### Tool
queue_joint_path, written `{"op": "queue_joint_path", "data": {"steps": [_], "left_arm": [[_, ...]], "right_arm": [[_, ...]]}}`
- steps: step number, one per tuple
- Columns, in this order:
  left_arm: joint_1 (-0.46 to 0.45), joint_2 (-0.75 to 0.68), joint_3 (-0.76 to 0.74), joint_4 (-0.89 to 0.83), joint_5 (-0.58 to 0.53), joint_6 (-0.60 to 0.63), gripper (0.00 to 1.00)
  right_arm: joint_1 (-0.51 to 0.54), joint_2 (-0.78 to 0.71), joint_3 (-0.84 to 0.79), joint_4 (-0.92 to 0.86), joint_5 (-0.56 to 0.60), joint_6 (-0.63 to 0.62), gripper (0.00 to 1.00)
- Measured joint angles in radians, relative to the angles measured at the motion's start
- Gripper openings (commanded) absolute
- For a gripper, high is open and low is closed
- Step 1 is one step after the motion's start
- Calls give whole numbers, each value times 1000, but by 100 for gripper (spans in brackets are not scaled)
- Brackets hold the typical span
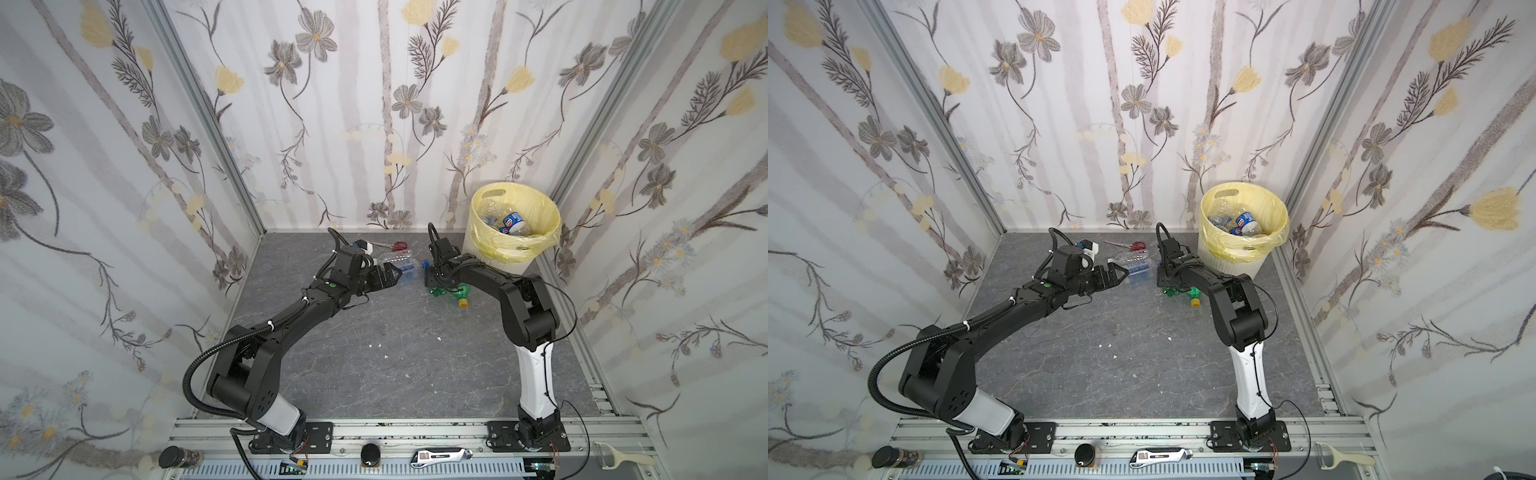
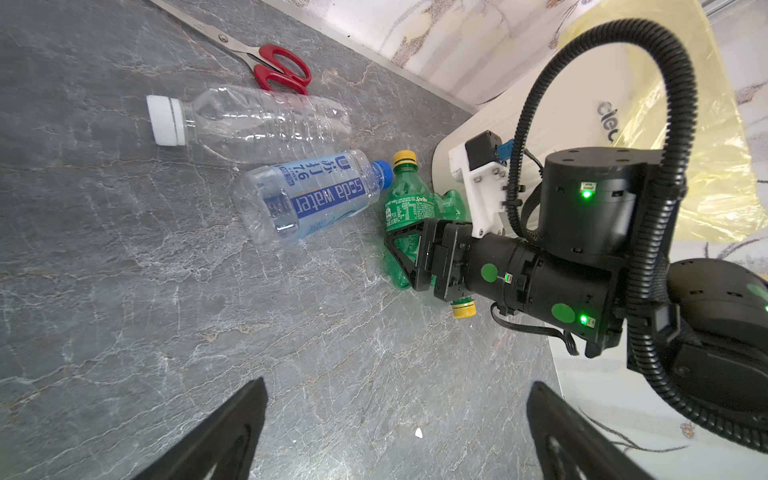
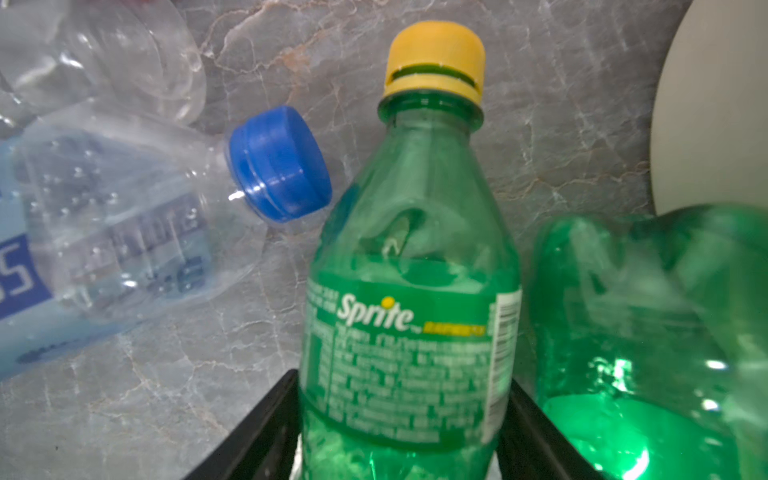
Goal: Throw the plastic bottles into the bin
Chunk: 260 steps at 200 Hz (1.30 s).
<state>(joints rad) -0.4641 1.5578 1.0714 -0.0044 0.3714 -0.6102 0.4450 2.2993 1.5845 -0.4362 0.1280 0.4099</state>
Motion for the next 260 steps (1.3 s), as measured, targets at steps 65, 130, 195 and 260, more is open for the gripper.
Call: {"op": "queue_joint_path", "data": {"steps": [65,130,195,260], "left_arm": [[-6,3,4,0,0,-19,100],[11,14,88,0,31,-44,100],[49,127,277,18,115,-156,97],[81,196,327,40,186,-261,88]], "right_arm": [[3,-51,-24,2,-27,0,61],[21,-238,-134,86,-122,-28,60],[54,-361,-196,194,-206,-64,59],[104,-417,-214,276,-279,-93,59]]}}
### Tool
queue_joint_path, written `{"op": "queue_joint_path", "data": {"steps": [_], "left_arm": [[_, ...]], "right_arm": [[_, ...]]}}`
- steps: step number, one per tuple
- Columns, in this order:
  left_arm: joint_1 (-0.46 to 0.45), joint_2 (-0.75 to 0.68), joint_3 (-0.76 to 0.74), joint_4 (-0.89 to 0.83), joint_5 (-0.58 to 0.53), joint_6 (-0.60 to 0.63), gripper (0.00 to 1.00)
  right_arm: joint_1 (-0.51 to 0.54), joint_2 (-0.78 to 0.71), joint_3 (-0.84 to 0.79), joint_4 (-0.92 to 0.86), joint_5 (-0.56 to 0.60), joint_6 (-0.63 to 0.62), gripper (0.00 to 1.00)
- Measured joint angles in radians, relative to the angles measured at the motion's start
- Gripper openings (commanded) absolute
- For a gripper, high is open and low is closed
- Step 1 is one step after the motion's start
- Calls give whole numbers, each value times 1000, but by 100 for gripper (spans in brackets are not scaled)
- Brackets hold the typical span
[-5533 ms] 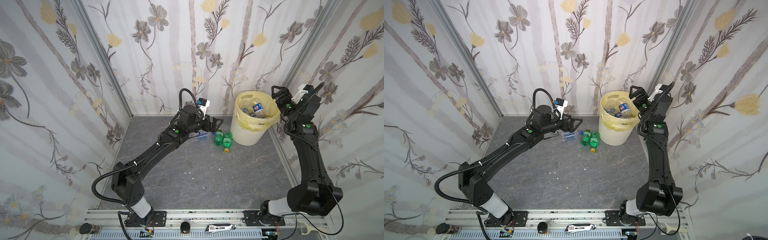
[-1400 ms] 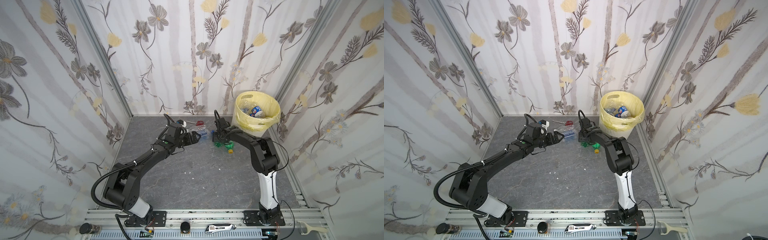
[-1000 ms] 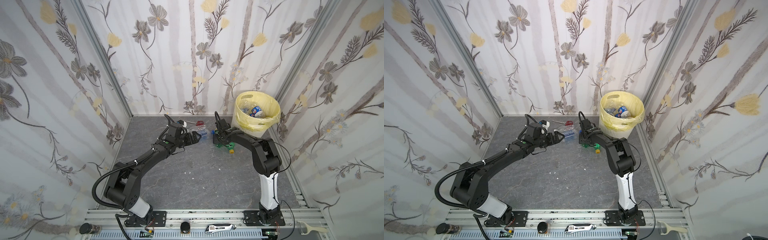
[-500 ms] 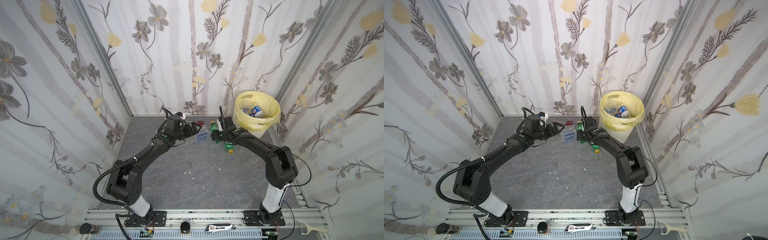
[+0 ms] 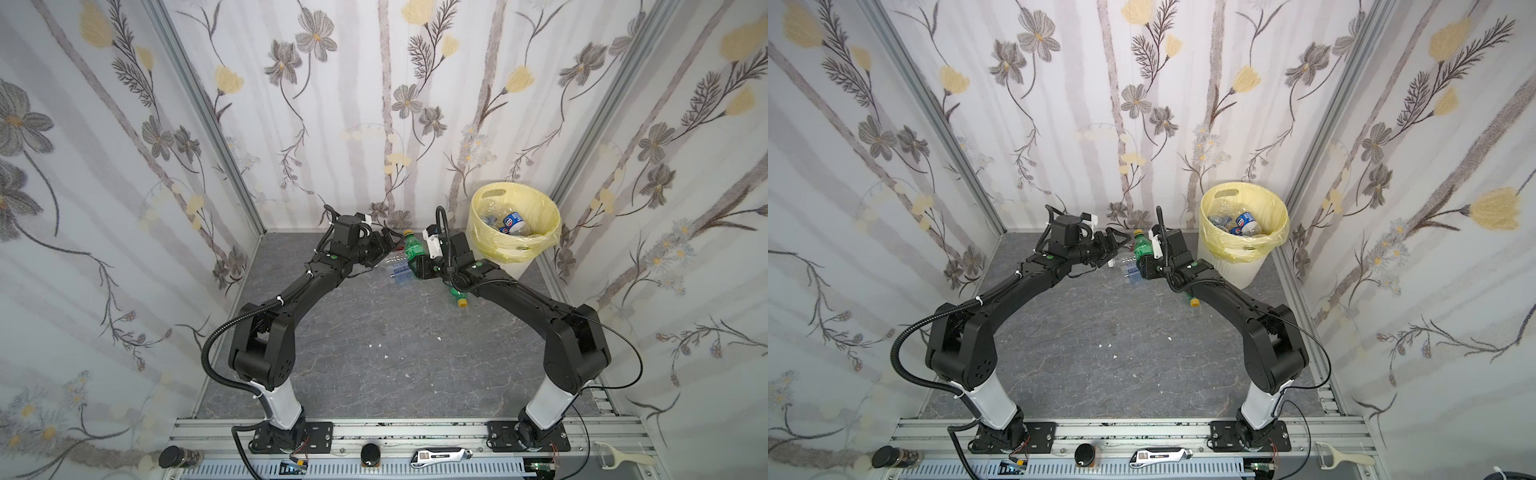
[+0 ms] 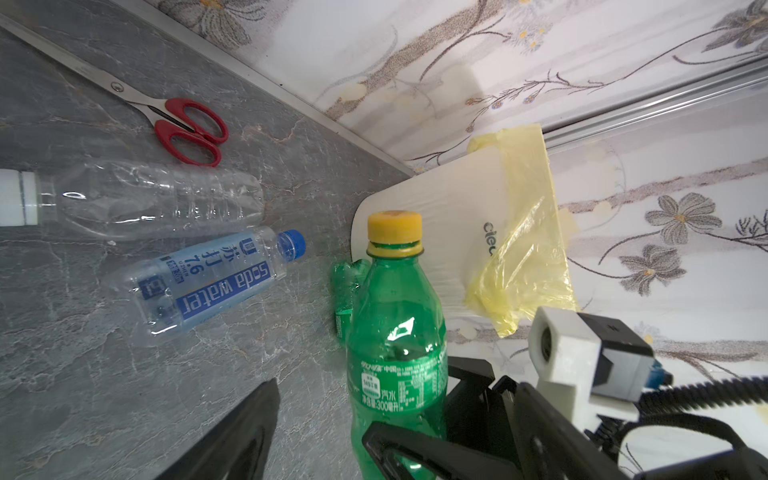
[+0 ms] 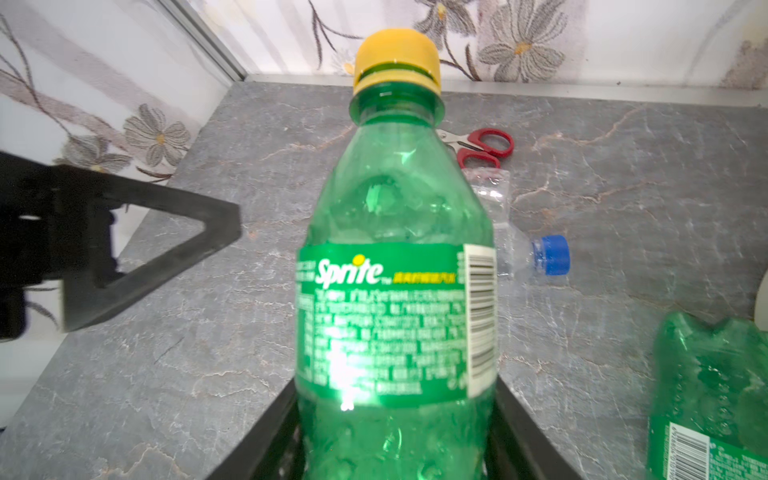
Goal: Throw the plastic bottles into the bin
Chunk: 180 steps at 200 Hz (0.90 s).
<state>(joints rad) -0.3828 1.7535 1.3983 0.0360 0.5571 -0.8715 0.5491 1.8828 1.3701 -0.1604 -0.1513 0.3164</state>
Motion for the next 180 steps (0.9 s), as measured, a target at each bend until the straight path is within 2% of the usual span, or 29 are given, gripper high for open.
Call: {"op": "queue_joint_path", "data": {"steps": [31,49,84,136,163,180], "left_arm": [[5,21,24,21,10,-22,82],[6,32,40,30,15,-30,74],[10,56,72,37,21,-39,69],[11,82,95,42,22,-42,55],[11,98,98,42,23,-42,43],[11,102,98,47,23,-42,41]], "right_arm": [[12,-15,-5,32,-34,-12,59],[19,-22,-10,36,-52,-23,59],[30,-36,-21,46,-85,-42,59],[32,-48,-39,81,-116,-56,59],[34,-54,-54,88,-134,-61,59],[34,-54,-56,87,-142,-64,60]]}}
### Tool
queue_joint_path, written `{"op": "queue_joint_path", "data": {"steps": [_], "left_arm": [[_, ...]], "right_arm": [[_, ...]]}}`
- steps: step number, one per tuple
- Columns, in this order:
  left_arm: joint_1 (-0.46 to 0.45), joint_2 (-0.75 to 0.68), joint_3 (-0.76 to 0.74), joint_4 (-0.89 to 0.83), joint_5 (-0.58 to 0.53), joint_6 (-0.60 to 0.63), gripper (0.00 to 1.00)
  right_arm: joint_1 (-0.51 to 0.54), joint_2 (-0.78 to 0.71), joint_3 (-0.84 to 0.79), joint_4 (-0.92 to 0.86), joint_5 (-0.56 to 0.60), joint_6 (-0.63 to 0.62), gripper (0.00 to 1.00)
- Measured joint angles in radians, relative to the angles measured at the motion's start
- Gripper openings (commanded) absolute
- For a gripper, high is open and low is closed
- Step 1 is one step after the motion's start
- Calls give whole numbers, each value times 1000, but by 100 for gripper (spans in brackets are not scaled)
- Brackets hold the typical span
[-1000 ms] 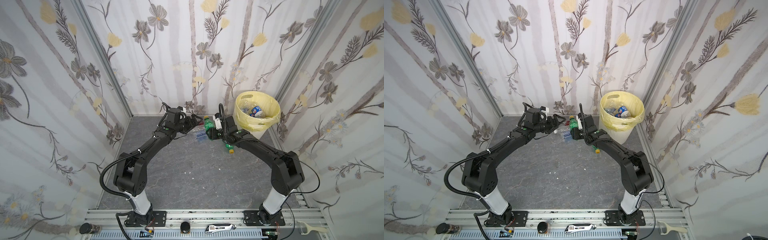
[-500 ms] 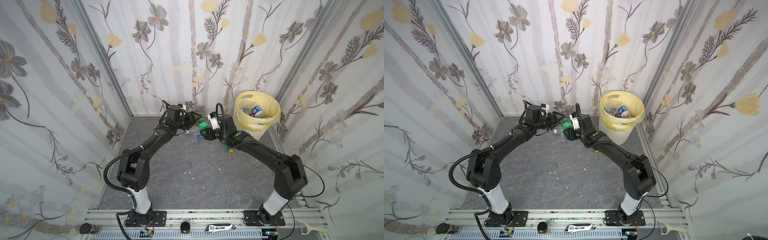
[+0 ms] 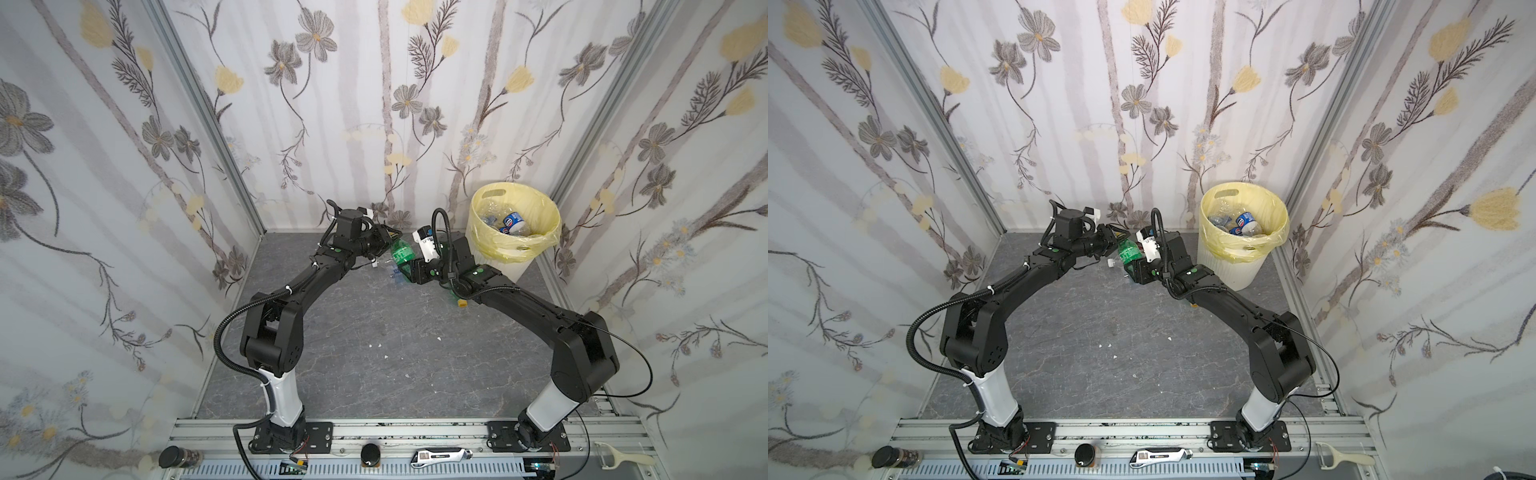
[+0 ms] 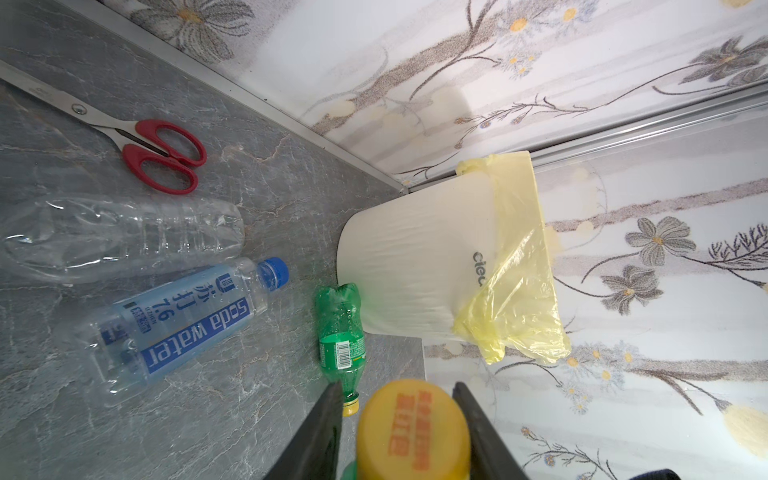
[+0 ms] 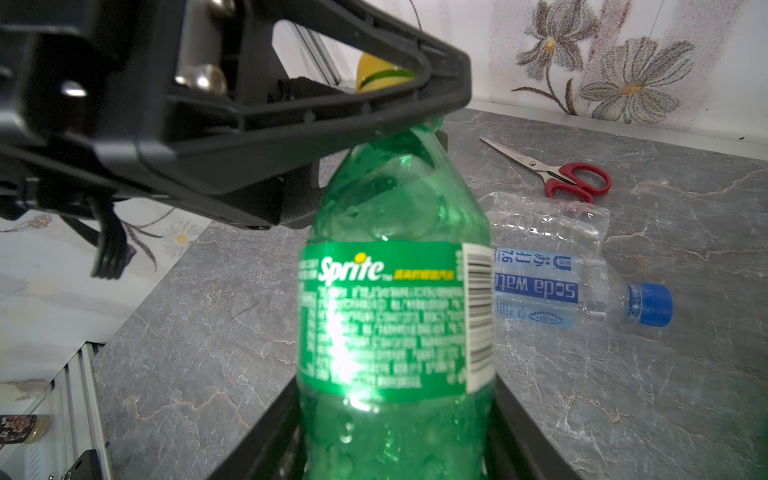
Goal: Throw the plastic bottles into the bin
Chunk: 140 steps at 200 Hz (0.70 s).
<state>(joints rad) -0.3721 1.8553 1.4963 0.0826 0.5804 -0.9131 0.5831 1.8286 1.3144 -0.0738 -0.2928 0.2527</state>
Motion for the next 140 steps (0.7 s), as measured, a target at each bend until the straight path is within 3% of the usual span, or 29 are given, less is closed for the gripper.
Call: {"op": "queue_joint_path", "data": {"steps": [27,69,94,140], "left_arm": [[0,5,3,11,-1,0,32],[0,4,14,12,-3,23,32],[-1,-24,8,8,-34,73,32],[-11,-84,-23,15,-75,170,32]], "right_arm": [[0,0,-1,2,-9,-2,68],[-2,0,10,0,-14,-11,84],[-15,-8,42,-10,-14,-19,89],[-31,-15,102,-33,0,-56,90]]}}
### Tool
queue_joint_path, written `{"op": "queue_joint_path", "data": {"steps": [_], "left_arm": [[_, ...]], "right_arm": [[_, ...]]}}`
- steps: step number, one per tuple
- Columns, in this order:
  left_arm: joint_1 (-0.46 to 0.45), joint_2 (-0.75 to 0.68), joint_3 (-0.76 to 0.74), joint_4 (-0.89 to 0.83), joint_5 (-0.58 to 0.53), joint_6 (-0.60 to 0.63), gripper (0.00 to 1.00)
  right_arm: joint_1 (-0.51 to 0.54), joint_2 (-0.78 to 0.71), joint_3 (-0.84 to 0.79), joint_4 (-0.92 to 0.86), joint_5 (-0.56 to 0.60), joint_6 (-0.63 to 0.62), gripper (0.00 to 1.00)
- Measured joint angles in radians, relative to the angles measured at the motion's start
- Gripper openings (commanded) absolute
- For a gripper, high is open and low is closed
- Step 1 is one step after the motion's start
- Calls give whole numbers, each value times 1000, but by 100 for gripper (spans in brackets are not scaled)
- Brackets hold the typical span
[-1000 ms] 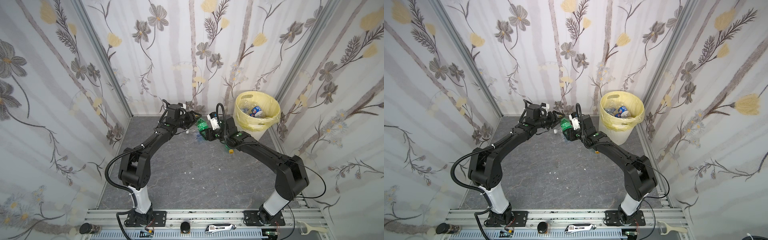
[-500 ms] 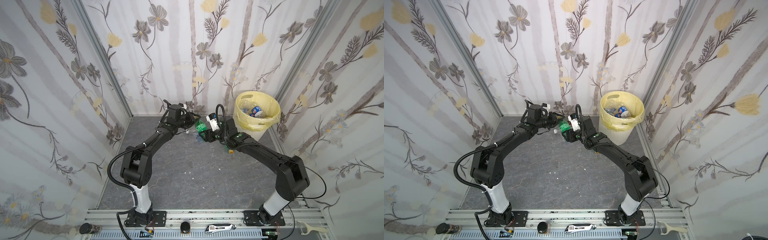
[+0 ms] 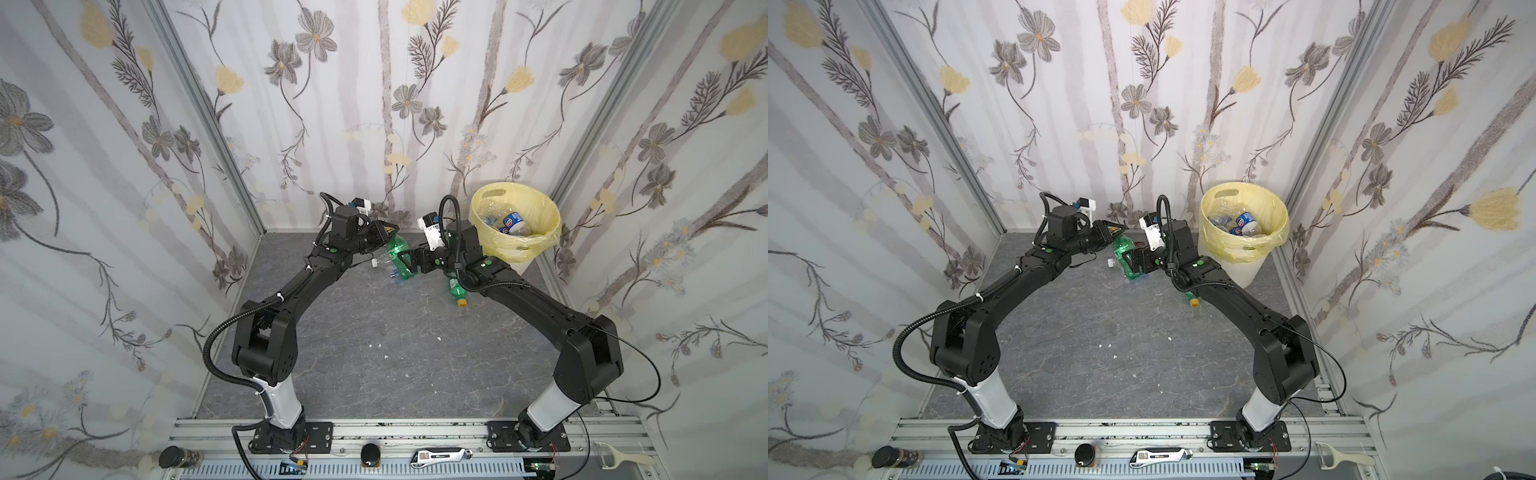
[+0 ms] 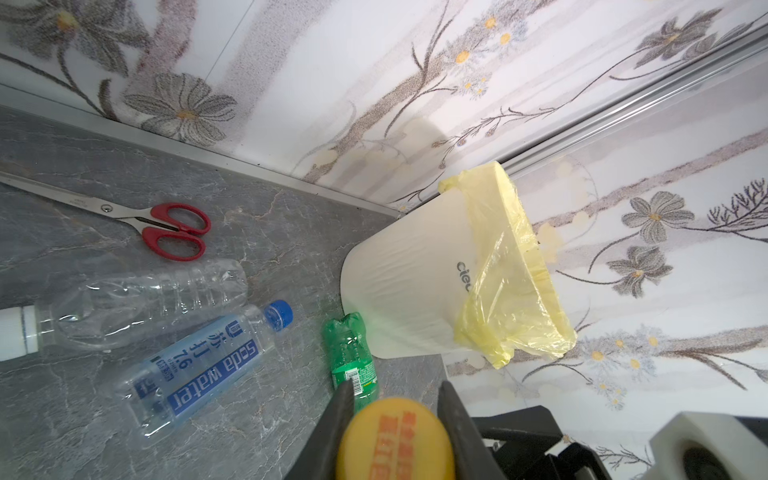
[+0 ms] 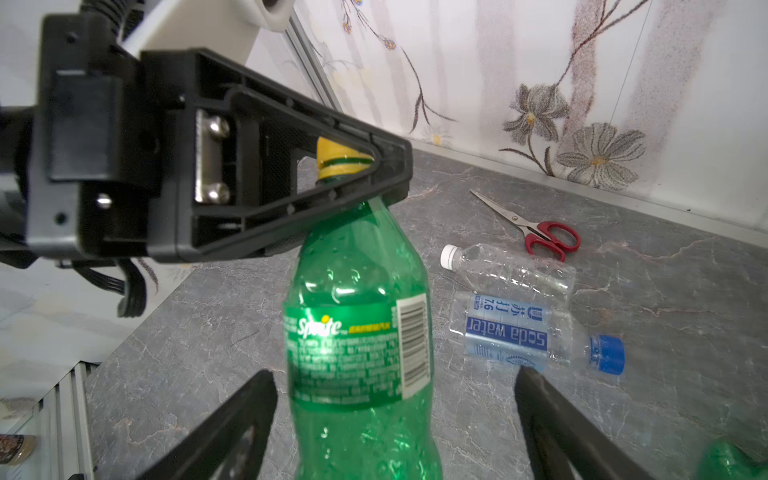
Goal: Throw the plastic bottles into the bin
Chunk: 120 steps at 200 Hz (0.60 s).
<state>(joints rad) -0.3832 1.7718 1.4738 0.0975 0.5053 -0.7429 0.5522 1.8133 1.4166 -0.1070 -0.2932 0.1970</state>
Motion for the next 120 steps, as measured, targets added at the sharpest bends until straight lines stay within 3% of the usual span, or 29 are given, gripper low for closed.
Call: {"op": "queue_joint_path", "data": {"steps": [84,120], "left_arm": [[-53,-57,-10,-1,-42,139,32],[-58,-59,-10,-2,-42,146,33]], "right_arm": [[5,47,29,-3,-49,-15,76],[7,46,14,13,-64,-15,63]]}}
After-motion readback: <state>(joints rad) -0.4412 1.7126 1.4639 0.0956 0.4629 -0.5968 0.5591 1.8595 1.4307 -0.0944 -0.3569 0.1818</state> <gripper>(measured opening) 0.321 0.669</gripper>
